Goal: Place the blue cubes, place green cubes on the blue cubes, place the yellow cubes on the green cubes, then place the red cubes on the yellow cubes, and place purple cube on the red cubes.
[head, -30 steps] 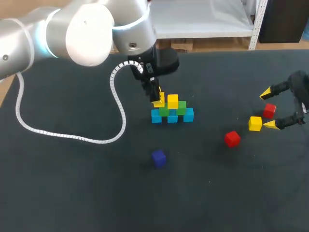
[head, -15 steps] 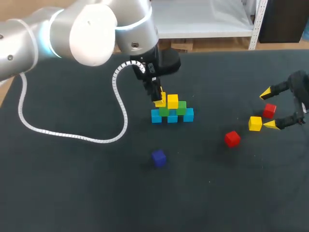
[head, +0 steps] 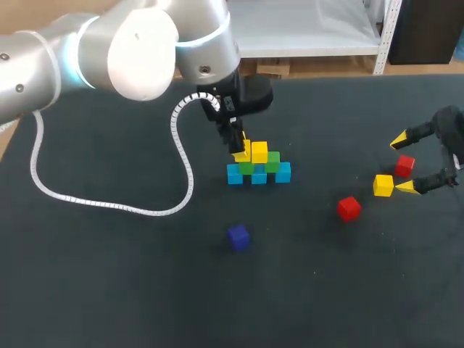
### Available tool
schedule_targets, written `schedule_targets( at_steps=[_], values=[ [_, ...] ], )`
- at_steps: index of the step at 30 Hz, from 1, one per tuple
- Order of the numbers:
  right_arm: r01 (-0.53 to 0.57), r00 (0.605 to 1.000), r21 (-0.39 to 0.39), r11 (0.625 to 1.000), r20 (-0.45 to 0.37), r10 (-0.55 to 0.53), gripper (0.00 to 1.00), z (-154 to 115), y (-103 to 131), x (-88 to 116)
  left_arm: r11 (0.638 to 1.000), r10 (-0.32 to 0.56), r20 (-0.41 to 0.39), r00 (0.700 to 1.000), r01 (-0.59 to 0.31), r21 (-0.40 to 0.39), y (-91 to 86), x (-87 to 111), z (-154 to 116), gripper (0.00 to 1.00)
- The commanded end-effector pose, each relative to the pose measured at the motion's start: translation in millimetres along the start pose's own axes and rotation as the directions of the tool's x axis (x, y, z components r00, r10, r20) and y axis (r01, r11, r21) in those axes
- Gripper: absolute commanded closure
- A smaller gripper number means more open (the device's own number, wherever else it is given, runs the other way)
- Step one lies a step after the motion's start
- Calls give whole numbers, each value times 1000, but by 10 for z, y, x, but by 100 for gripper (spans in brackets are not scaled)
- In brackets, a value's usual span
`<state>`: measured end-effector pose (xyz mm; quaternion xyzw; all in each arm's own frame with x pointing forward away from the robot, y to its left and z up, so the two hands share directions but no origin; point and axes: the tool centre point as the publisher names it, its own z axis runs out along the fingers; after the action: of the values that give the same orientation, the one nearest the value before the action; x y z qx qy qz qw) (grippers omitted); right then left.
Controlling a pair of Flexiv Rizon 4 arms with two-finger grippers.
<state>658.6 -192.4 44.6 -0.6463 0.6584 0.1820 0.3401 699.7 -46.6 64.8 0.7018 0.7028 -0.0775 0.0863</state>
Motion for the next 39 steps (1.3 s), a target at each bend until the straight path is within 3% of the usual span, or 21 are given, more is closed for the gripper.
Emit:
schedule_targets(
  at_steps=[1,39],
  values=[
    [1,1000,1,1000,4,-1,0,6,-3,7,1000,2,-3,1000,-2,9,38,-3,17,100],
    [1,1000,1,1000,4,-1,0,6,-3,7,1000,-2,9,1000,1,27,51,-2,74,100]
  ],
)
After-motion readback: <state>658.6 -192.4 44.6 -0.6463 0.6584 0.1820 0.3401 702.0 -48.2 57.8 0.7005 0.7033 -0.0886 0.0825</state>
